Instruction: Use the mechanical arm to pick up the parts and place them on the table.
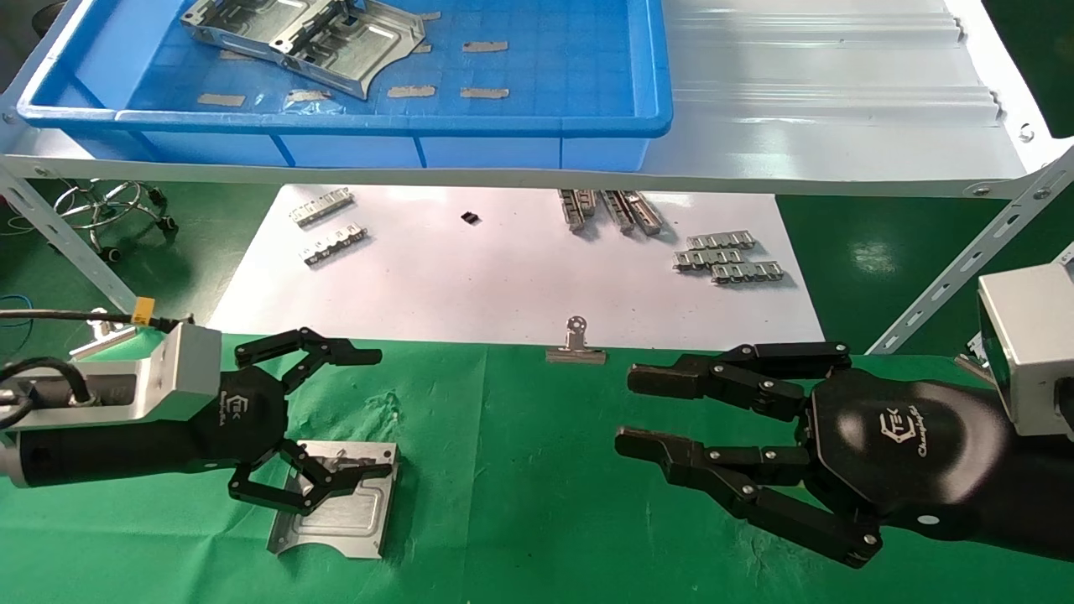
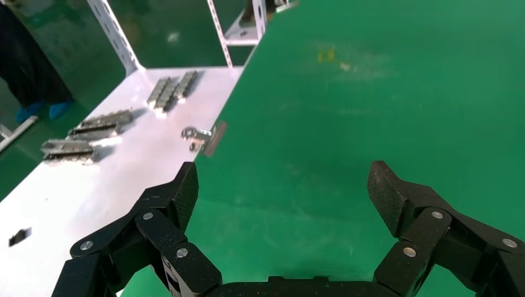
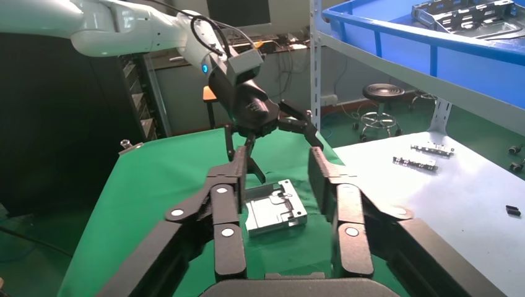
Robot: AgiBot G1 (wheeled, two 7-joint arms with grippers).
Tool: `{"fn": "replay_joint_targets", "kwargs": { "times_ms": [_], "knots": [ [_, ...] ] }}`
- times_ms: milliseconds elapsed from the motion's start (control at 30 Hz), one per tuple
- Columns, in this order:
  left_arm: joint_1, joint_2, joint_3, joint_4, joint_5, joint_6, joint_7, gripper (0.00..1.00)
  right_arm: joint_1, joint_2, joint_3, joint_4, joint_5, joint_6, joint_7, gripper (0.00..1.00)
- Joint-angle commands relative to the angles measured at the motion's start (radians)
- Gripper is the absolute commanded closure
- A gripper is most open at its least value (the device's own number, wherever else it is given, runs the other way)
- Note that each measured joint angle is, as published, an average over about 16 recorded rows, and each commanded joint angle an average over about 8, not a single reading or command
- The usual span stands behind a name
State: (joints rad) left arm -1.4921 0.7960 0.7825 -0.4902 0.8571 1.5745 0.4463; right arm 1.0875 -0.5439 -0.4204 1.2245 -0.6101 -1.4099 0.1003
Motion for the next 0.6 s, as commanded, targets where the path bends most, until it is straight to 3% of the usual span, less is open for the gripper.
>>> {"fn": "replay_joint_targets", "kwargs": {
  "times_ms": [33, 600],
  "knots": [
    [0.02, -0.009, -0.024, -0.038, -0.006, -0.004, -0.03, 0.0, 0.0, 0.0, 0.0, 0.0, 0.0, 0.0, 0.0, 0.0],
    [0.192, -0.085, -0.231, -0.365, -0.058, -0.036, -0.292, 0.0, 0.0, 0.0, 0.0, 0.0, 0.0, 0.0, 0.0, 0.0]
  ]
}}
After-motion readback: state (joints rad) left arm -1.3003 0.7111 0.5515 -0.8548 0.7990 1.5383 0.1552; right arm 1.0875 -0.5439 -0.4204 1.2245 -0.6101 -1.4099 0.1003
